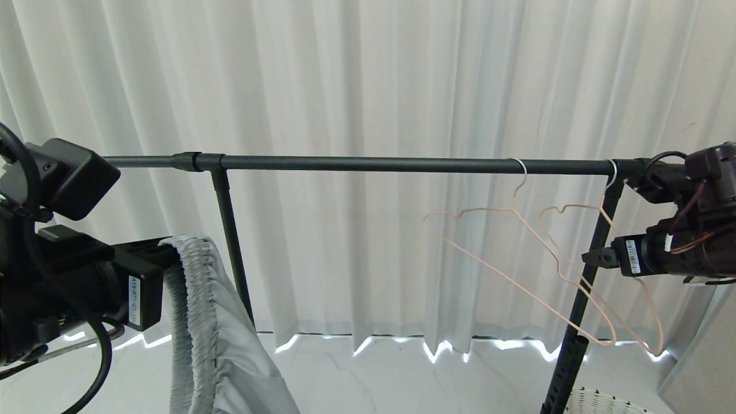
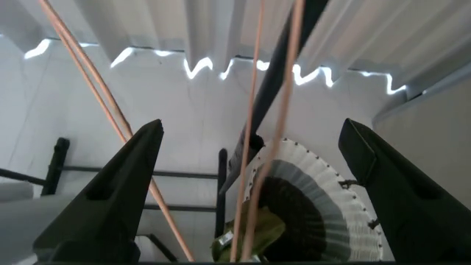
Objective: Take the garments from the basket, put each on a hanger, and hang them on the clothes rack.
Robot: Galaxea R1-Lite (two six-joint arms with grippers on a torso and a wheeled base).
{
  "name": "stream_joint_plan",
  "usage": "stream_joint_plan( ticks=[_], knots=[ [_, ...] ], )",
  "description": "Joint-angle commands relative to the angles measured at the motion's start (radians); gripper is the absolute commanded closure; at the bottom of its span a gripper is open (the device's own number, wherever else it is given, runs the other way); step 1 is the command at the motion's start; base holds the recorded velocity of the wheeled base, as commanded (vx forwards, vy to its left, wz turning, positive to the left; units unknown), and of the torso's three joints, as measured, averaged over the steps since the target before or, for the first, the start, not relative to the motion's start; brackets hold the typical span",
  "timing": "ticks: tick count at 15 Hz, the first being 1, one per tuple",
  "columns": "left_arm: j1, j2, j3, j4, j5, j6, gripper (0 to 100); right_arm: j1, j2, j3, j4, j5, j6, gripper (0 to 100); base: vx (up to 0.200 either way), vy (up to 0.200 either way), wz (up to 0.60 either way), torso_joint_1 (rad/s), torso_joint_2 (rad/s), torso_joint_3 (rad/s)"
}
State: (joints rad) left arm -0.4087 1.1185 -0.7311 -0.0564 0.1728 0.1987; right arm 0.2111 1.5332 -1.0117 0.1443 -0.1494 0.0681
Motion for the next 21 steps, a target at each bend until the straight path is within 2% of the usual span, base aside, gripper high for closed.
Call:
stream_joint_plan(
  ticks=[1,8,10,11,21],
  knots=[
    [0.001,-0.011,0.004,0.0,-0.001,0.001,100,-0.001,0.05,-0.007,-0.002,-0.001,0.01,0,0.0,0.0,0.0,0.0,0.0,0.0],
    [0.001,-0.011,0.007,0.001,-0.002,0.007,100,-0.058,0.108,-0.015,-0.048,0.004,0.019,0,0.0,0.0,0.0,0.0,0.0,0.0],
    [0.001,-0.011,0.007,0.001,-0.002,0.007,100,-0.059,0.114,-0.015,-0.048,0.005,0.044,0,0.0,0.0,0.0,0.0,0.0,0.0],
    [0.001,-0.011,0.007,0.001,-0.002,0.007,100,-0.059,0.114,-0.013,-0.048,0.005,0.045,100,0.0,0.0,0.0,0.0,0.0,0.0],
    [0.001,-0.013,0.005,0.001,-0.001,0.01,100,-0.059,0.085,-0.011,-0.04,0.005,0.05,100,0.0,0.0,0.0,0.0,0.0,0.0]
  ],
)
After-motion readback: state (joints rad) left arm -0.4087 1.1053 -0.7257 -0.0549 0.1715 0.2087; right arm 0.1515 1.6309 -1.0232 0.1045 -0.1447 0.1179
